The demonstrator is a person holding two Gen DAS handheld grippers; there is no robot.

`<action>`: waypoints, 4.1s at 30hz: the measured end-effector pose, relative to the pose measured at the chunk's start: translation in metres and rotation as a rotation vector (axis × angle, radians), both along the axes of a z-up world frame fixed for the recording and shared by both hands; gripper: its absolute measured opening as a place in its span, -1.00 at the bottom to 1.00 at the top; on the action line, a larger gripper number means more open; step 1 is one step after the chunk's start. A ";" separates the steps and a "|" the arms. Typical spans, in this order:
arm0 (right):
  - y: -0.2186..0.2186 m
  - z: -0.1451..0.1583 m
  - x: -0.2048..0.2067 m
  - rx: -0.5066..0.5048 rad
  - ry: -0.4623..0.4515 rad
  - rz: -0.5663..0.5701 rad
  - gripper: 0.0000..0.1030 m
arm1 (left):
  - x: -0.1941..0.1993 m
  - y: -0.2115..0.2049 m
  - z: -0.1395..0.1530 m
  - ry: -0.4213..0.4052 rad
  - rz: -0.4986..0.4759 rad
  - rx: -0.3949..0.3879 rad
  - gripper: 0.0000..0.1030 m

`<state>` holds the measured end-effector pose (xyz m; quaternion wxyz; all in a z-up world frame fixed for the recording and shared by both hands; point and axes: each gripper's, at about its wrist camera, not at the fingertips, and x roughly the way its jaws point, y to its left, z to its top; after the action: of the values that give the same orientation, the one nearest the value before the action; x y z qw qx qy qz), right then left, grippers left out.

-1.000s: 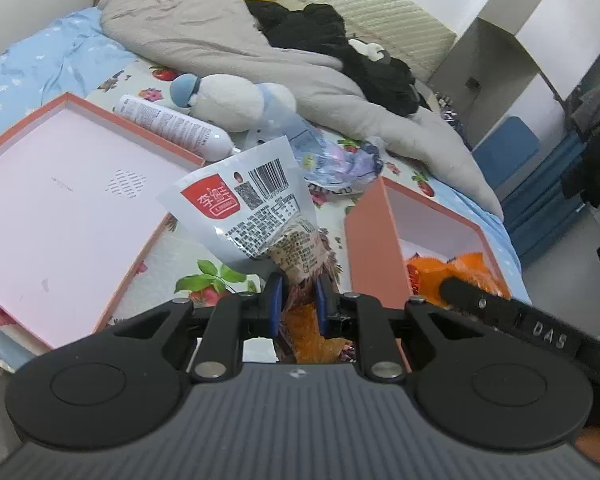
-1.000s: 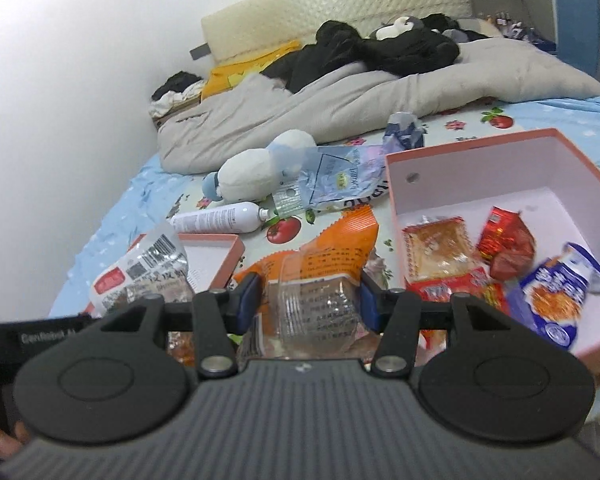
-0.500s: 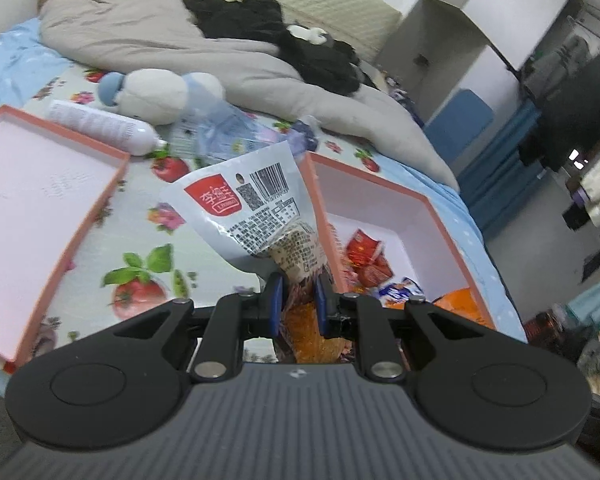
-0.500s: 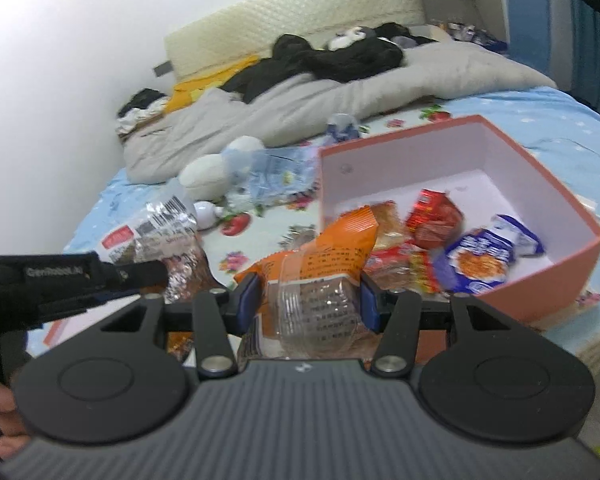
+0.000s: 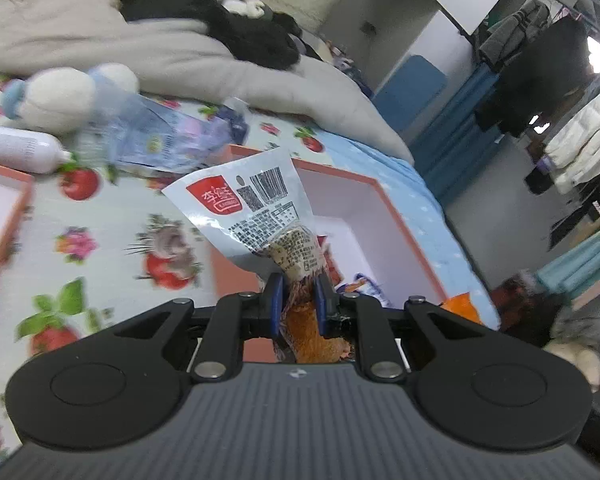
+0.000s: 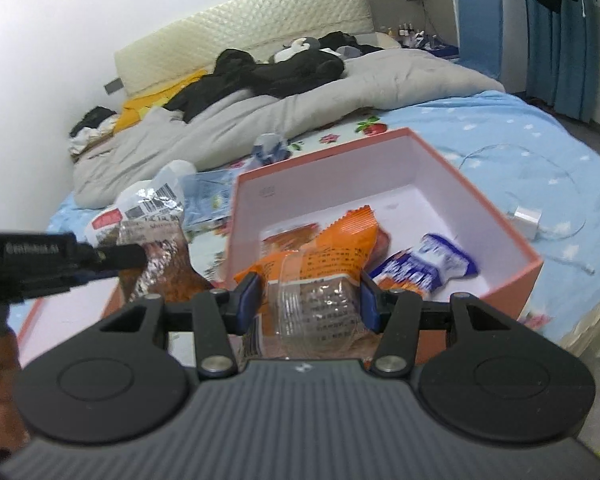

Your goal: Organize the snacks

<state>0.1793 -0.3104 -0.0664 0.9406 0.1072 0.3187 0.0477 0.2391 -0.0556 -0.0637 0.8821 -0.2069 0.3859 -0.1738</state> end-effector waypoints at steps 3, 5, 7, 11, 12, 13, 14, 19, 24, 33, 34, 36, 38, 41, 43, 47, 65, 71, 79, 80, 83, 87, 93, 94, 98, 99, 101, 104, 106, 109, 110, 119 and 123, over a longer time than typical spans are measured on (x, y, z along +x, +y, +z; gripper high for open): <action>-0.017 -0.003 0.024 0.060 0.003 -0.025 0.04 | 0.034 -0.017 -0.006 0.001 -0.081 0.010 -0.62; -0.024 -0.009 0.047 0.036 0.029 -0.048 0.04 | 0.062 -0.030 -0.014 0.036 -0.132 0.011 -0.62; -0.030 -0.015 0.069 0.023 0.049 -0.058 0.04 | 0.087 -0.043 -0.018 0.066 -0.166 0.009 -0.62; -0.042 -0.035 0.110 0.035 0.106 -0.068 0.04 | 0.134 -0.069 -0.027 0.110 -0.200 0.066 -0.62; -0.043 -0.042 0.119 0.026 0.135 -0.069 0.04 | 0.143 -0.074 -0.030 0.119 -0.206 0.078 -0.62; -0.045 -0.049 0.128 0.022 0.169 -0.069 0.04 | 0.153 -0.081 -0.032 0.135 -0.217 0.094 -0.62; -0.047 -0.056 0.137 0.018 0.202 -0.069 0.04 | 0.162 -0.086 -0.034 0.154 -0.231 0.096 -0.62; -0.047 -0.076 0.162 -0.038 0.309 -0.042 0.04 | 0.184 -0.103 -0.047 0.181 -0.246 0.199 -0.62; -0.049 -0.077 0.160 -0.045 0.328 -0.039 0.05 | 0.188 -0.102 -0.052 0.192 -0.230 0.204 -0.60; -0.062 -0.049 0.138 -0.030 0.237 -0.041 0.39 | 0.164 -0.078 -0.033 0.139 -0.149 0.216 0.21; -0.063 -0.044 0.133 -0.029 0.223 -0.044 0.39 | 0.158 -0.073 -0.029 0.129 -0.134 0.212 0.21; -0.063 -0.033 0.123 -0.031 0.196 -0.057 0.39 | 0.147 -0.065 -0.021 0.117 -0.118 0.203 0.21; -0.059 -0.023 0.114 -0.037 0.171 -0.064 0.39 | 0.133 -0.059 -0.011 0.084 -0.104 0.199 0.21; -0.053 -0.009 0.099 -0.027 0.126 -0.056 0.39 | 0.111 -0.049 0.003 0.055 -0.084 0.195 0.21; -0.048 0.002 0.086 -0.015 0.092 -0.052 0.39 | 0.097 -0.042 0.010 0.029 -0.073 0.190 0.22; -0.037 0.019 0.058 -0.007 0.022 -0.036 0.39 | 0.066 -0.035 0.021 -0.019 -0.067 0.193 0.30; -0.010 0.028 -0.049 0.010 -0.047 -0.119 0.39 | -0.064 -0.022 0.040 -0.169 -0.018 0.276 0.30; -0.004 0.032 -0.071 -0.018 -0.055 -0.123 0.39 | -0.094 -0.024 0.041 -0.160 -0.036 0.287 0.30; 0.004 0.031 -0.080 -0.032 -0.042 -0.091 0.39 | -0.120 -0.023 0.051 -0.164 -0.056 0.272 0.30; 0.005 0.031 -0.081 -0.029 -0.039 -0.087 0.39 | -0.122 -0.023 0.052 -0.162 -0.053 0.274 0.30; 0.007 0.032 -0.081 -0.033 -0.042 -0.082 0.39 | -0.125 -0.022 0.055 -0.170 -0.059 0.280 0.30; 0.007 0.033 -0.082 -0.034 -0.048 -0.086 0.39 | -0.126 -0.019 0.058 -0.176 -0.058 0.272 0.30; 0.008 0.032 -0.083 -0.048 -0.045 -0.100 0.39 | -0.121 -0.016 0.056 -0.149 -0.051 0.258 0.55; 0.008 0.031 -0.083 -0.056 -0.045 -0.099 0.39 | -0.120 -0.016 0.056 -0.147 -0.048 0.260 0.58; 0.008 0.028 -0.080 -0.066 -0.026 -0.109 0.81 | -0.120 -0.016 0.056 -0.134 -0.034 0.284 0.75; 0.008 0.028 -0.081 -0.073 -0.031 -0.117 0.89 | -0.120 -0.015 0.056 -0.132 -0.029 0.284 0.79; 0.009 0.027 -0.081 -0.091 -0.031 -0.122 0.96 | -0.120 -0.014 0.057 -0.136 -0.023 0.286 0.86; 0.009 0.028 -0.082 -0.084 -0.041 -0.126 1.00 | -0.122 -0.012 0.060 -0.146 -0.011 0.294 0.93; 0.009 0.028 -0.083 -0.075 -0.048 -0.124 1.00 | -0.122 -0.011 0.060 -0.145 -0.011 0.298 0.95; 0.011 0.028 -0.083 -0.074 -0.051 -0.122 1.00 | -0.123 -0.011 0.061 -0.143 -0.005 0.309 0.96; 0.011 0.028 -0.083 -0.076 -0.050 -0.122 1.00 | -0.123 -0.011 0.061 -0.143 -0.001 0.312 0.96; 0.010 0.030 -0.083 -0.070 -0.056 -0.125 1.00 | -0.122 -0.010 0.061 -0.125 0.014 0.320 0.96; 0.010 0.030 -0.085 -0.071 -0.062 -0.124 1.00 | -0.123 -0.010 0.062 -0.128 0.017 0.327 0.96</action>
<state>0.0947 -0.3005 -0.0364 0.9544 0.0915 0.2835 -0.0187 0.1160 -0.0659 -0.0015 0.9283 -0.0526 0.3501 -0.1141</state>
